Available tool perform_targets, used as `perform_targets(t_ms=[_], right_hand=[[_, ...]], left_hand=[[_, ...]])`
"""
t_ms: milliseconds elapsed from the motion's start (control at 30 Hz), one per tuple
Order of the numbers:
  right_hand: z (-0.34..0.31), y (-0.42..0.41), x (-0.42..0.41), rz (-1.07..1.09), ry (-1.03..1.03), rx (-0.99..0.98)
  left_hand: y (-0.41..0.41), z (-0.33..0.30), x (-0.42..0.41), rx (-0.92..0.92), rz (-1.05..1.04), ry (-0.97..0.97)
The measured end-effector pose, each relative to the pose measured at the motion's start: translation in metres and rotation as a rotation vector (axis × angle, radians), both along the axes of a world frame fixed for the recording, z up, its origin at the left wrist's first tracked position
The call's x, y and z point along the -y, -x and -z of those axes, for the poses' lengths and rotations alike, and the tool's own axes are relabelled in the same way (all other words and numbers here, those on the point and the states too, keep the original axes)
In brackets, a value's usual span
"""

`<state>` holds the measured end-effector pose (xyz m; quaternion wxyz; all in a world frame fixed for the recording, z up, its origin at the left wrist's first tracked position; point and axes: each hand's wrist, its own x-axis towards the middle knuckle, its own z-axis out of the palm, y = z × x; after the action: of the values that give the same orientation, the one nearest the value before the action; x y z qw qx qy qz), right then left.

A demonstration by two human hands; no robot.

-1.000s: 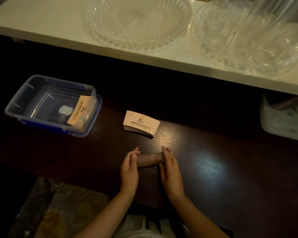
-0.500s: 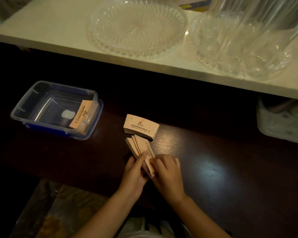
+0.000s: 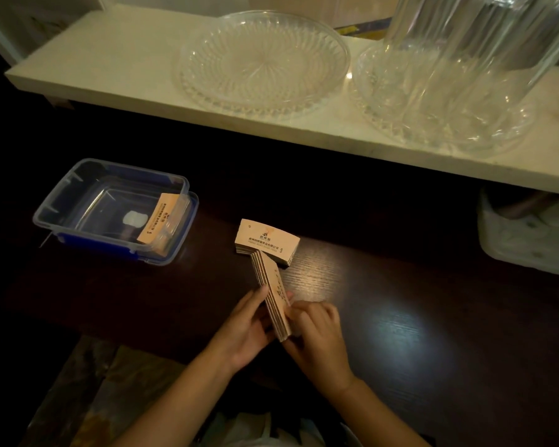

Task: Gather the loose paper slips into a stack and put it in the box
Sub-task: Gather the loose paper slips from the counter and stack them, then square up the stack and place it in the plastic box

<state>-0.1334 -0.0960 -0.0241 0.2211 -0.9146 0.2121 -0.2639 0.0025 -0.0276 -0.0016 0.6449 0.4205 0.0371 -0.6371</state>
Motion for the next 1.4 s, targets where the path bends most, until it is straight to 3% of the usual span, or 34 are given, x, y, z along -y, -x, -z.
perform_targets(t_ms=[200, 333, 467, 567, 633, 767, 833, 900, 1000, 1200, 1400], right_hand=[[-0.01, 0.009, 0.005, -0.206, -0.019, -0.132], [-0.028, 0.001, 0.032, -0.116, -0.291, -0.022], [-0.05, -0.012, 0.063, -0.414, -0.434, -0.25], [-0.049, -0.013, 0.066, -0.465, -0.404, -0.296], [-0.038, -0.011, 0.06, -0.399, -0.385, -0.272], [0.003, -0.004, 0.04, -0.055, -0.381, -0.21], [0.024, -0.006, 0.024, 0.051, -0.405, -0.232], [0.036, -0.011, 0.012, 0.138, -0.411, -0.234], [0.044, -0.014, 0.002, 0.322, -0.331, -0.21], [0.039, -0.024, -0.017, 0.416, -0.548, 0.019], [0.044, -0.018, -0.015, 0.34, -0.497, -0.04]], left_hand=[[-0.021, -0.014, -0.005, 0.237, 0.181, -0.079], [-0.035, -0.022, -0.008, 0.255, 0.4, -0.068], [-0.043, -0.026, -0.004, 0.23, 0.736, -0.071], [-0.051, -0.025, -0.003, 0.246, 0.866, -0.091], [-0.053, -0.023, -0.005, 0.308, 0.775, -0.129], [-0.039, 0.0, -0.01, 0.741, 0.137, -0.276], [-0.021, 0.018, -0.013, 0.904, -0.024, -0.294], [-0.006, 0.032, -0.012, 0.94, -0.17, -0.353], [0.0, 0.041, -0.004, 0.822, -0.385, -0.384], [0.013, 0.043, 0.004, 0.798, -0.527, -0.448], [0.011, 0.046, 0.0, 0.888, -0.505, -0.482]])
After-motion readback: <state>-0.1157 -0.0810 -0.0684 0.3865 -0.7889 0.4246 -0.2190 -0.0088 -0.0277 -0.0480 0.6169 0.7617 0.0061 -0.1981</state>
